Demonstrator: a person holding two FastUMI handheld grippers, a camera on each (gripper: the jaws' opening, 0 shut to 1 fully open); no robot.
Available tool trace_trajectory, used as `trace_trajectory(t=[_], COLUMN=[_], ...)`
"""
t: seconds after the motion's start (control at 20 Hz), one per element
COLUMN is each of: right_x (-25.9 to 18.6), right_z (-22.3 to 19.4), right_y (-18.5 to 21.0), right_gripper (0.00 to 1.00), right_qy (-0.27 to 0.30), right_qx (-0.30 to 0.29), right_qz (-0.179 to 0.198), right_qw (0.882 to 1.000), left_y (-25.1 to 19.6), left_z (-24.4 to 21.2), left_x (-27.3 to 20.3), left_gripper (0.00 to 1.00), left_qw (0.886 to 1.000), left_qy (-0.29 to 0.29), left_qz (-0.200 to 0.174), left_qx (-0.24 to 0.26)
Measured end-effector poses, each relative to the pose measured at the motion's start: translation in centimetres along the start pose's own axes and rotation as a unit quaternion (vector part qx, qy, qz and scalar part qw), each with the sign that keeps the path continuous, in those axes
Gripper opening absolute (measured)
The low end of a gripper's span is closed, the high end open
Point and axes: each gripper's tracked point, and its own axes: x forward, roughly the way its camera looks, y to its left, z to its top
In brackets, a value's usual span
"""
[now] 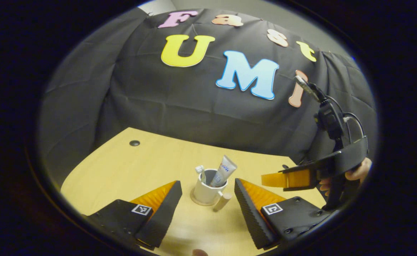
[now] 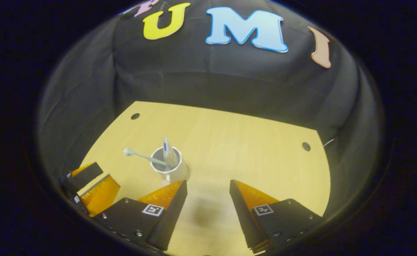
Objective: Put the toothbrush and toothpaste on the desktop into the cup, then pick up the cup and place it on the coaster on the desktop.
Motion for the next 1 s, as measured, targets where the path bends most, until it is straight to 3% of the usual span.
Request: trace_trajectory(t=[0.2, 0.5, 0.7, 0.75, 0.85, 1.0], right_x=[-3.2, -8.5, -10.3, -10.7, -11.2, -11.8], right_z=[0.6, 0.9, 1.2, 1.4, 1.6, 1.7], right_y=[-2.1, -5.7, -7.5, -7.9, -8.1, -7.7], right_gripper=[0.76, 0.76, 0.76, 0.83, 0.85, 0.85], right_qy=[-0.110, -0.240, -0.292, -0.306, -0.329, -0.349], right_qx=[0.009, 0.000, -0.012, -0.019, -0.039, -0.050], right_qz=[-0.032, -0.070, -0.086, -0.093, -0.100, -0.100], right_qw=[0.993, 0.968, 0.952, 0.947, 0.938, 0.930], left_y=[-3.3, -8.1, -9.0, -9.0, -9.0, -9.2], left_z=[2.5, 4.9, 5.9, 6.3, 6.1, 5.6], left_x=[0.4, -0.3, -2.7, -2.9, -3.0, -4.2], left_gripper=[0.97, 0.96, 0.96, 0.96, 0.94, 0.99], left_qw=[0.999, 0.995, 0.991, 0.990, 0.989, 0.987], left_qy=[-0.034, -0.085, -0.123, -0.132, -0.140, -0.151], left_qz=[-0.025, -0.044, -0.024, -0.017, -0.008, 0.003], left_qx=[0.020, 0.030, 0.041, 0.043, 0.049, 0.057])
